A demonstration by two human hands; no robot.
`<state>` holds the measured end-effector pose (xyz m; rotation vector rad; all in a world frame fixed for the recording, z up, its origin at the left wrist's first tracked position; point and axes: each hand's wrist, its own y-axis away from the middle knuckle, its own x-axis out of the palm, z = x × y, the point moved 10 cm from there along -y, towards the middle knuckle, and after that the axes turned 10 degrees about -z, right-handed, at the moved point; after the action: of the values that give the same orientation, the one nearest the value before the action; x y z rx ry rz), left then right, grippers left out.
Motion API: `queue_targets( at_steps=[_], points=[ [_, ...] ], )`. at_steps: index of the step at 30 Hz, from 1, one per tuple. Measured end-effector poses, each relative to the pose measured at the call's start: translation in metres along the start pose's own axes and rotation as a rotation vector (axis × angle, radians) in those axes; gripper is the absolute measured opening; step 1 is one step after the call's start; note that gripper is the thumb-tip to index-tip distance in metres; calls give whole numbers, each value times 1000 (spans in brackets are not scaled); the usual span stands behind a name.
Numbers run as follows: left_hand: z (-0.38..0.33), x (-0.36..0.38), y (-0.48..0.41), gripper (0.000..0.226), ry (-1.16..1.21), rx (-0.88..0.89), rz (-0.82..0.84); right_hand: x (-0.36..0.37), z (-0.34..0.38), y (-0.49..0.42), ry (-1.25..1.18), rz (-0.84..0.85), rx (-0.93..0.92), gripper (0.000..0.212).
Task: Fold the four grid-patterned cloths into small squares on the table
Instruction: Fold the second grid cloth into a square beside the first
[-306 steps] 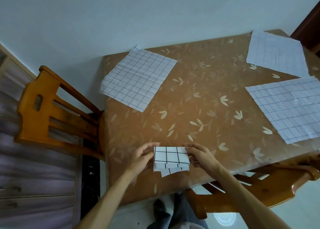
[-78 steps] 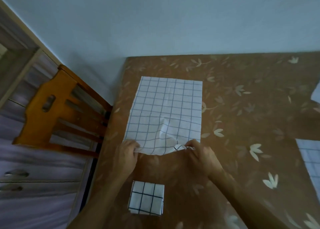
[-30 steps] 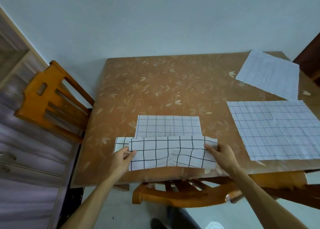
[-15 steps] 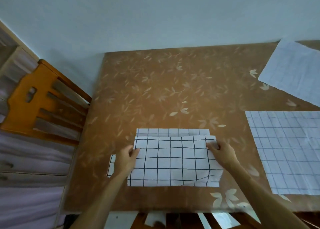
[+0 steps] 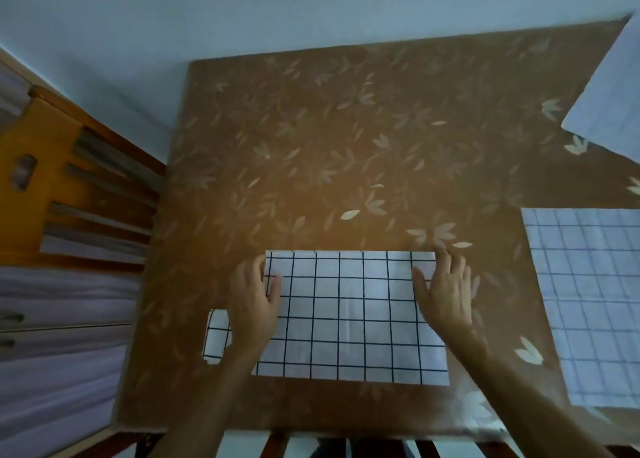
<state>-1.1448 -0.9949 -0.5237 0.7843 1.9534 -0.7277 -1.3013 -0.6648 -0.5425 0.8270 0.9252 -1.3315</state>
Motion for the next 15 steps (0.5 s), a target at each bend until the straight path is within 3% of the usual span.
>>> queue_targets(
  at_steps=[2, 7, 10, 15],
  points=[
    [-28, 9, 27, 37, 14, 178, 62, -3, 21, 23, 32, -53, -150, 54],
    [-67, 55, 116, 49, -8, 424, 295, 51, 71, 114, 3, 189, -513, 59],
    [-69, 68, 138, 60, -111, 460, 335, 77, 67, 145, 39, 262, -596, 62],
    [-35, 73, 143, 71, -280, 369, 421, 80, 46, 147, 120, 321, -590, 67]
  ],
)
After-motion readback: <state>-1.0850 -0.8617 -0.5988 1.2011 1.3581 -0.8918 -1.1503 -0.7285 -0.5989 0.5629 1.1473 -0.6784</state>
